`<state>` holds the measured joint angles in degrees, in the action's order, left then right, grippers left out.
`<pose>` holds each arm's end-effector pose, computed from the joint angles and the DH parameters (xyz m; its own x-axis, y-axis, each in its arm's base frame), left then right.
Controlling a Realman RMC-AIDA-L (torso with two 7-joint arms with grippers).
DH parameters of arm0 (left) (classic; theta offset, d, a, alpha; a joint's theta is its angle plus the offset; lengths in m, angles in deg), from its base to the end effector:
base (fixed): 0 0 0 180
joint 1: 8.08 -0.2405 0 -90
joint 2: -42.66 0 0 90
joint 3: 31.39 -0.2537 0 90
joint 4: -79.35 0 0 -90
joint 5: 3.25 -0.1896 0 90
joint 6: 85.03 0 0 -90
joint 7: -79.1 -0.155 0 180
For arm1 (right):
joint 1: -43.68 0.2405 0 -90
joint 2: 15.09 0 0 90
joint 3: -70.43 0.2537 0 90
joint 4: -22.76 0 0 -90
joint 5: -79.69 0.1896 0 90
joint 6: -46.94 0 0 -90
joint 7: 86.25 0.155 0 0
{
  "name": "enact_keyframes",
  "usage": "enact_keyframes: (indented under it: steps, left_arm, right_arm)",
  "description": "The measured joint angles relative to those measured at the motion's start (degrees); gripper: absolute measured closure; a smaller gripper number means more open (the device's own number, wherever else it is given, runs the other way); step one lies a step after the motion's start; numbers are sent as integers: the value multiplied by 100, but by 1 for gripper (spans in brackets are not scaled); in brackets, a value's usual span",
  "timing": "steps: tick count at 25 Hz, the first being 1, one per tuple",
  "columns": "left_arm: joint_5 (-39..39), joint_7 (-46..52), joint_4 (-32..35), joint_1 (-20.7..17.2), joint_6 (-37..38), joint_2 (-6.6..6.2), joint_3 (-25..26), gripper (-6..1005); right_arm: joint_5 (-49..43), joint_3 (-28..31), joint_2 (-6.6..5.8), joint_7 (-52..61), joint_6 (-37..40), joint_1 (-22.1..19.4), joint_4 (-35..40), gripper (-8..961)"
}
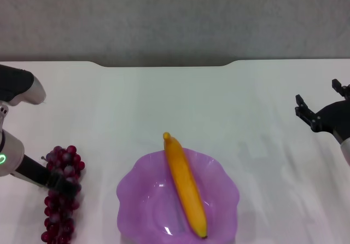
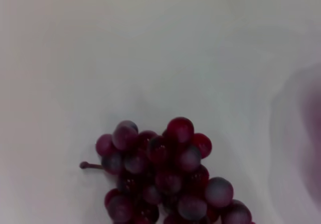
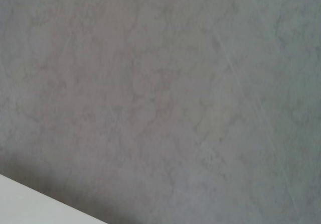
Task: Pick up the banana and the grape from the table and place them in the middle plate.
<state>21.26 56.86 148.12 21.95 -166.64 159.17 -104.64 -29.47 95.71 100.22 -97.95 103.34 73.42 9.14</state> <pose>-0.2699 0.3401 0.0184 0.4448 0.8950 -0.0324 0.7070 -0.3731 -0.6008 0.3080 0.3551 -0.0177 0.9111 -0.0254 -0.4115 -0.4057 -0.2328 -0.8839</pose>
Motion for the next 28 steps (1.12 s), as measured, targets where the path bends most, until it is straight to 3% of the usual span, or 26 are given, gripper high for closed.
enact_keyframes:
  steps: [13,15,28]
  left_arm:
    - [-21,-216,-633,183,65,-23,245,134]
    - [-19,-220,-642,193,75,-23,246,317]
    - [27,-368,-744,195,143,-18,251,565]
  right_arm:
    - [0,-8,0,0,2,9,16,61]
    - [0,-7,0,0,-4,12,24,61]
    - [0,-15,9,0,0,7,6,61]
